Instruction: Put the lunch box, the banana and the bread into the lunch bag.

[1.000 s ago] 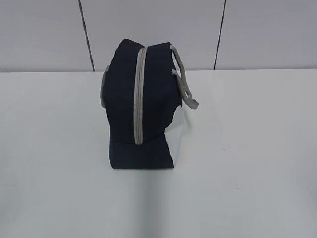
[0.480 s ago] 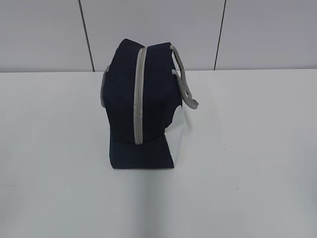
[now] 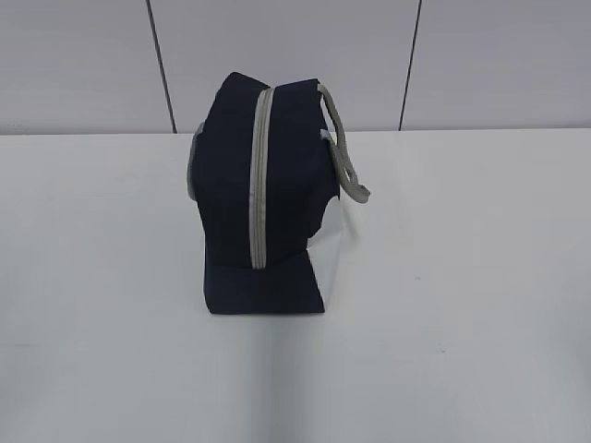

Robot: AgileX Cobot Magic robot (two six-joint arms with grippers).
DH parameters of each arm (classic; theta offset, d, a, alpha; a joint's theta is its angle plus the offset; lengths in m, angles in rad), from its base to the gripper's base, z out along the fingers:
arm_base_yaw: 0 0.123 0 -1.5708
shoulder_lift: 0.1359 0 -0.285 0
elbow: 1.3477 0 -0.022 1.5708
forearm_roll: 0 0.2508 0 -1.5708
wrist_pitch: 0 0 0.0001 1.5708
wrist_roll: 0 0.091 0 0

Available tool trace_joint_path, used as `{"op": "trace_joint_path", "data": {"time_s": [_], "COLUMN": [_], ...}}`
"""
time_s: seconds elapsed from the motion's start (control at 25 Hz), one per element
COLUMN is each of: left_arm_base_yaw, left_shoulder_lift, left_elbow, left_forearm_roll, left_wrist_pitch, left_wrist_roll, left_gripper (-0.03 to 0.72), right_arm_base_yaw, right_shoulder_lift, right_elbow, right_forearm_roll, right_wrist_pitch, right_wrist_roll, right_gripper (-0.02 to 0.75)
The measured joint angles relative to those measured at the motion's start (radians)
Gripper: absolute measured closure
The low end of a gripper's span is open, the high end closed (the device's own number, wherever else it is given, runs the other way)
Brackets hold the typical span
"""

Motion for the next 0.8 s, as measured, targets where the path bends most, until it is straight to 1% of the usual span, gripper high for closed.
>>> {"op": "trace_joint_path", "data": {"time_s": [0.2,0.52,0.8], "left_arm_base_yaw": [0.000,0.000,0.000], "left_shoulder_lift": [0.000,0.000,0.000], "left_elbow": [0.000,0.000,0.000], "left_forearm_roll": [0.000,0.000,0.000], "left_wrist_pitch": [0.000,0.000,0.000], "left_wrist_roll": [0.000,0.000,0.000], "left_gripper": [0.342,0.349,0.383], "right_arm_base_yaw": [0.000,0.000,0.000], "right_shoulder_lift": [0.000,0.000,0.000], "right_elbow": [0.000,0.000,0.000], "right_forearm_roll": [0.000,0.000,0.000], "right_wrist_pitch": [0.000,0.000,0.000], "right_wrist_roll": [0.000,0.000,0.000], "right_gripper": [0.208,0.207,0.207]}}
